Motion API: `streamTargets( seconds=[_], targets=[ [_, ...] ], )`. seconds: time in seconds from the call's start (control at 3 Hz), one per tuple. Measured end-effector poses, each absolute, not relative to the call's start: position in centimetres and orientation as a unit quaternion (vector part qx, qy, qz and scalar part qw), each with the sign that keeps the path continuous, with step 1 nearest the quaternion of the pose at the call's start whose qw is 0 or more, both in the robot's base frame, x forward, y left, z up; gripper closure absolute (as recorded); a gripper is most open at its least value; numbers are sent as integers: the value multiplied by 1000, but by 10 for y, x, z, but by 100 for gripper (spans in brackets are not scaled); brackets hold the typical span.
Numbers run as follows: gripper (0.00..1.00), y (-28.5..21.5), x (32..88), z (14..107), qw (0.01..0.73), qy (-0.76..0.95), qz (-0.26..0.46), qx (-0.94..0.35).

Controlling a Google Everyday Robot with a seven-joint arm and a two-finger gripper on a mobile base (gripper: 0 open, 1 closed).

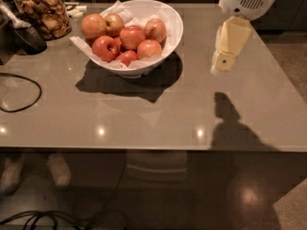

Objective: Pick apple from white bowl

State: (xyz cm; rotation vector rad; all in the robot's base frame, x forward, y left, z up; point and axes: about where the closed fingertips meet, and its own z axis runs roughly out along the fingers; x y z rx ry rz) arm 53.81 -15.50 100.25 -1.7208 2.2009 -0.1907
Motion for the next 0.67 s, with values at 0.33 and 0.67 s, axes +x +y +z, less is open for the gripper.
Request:
streamTargets(
  seconds=[0.33,0.67],
  targets=[
    [0,-135,562,1004,177,762,-48,-621],
    [0,-123,575,1004,183,753,-37,-632]
  ],
)
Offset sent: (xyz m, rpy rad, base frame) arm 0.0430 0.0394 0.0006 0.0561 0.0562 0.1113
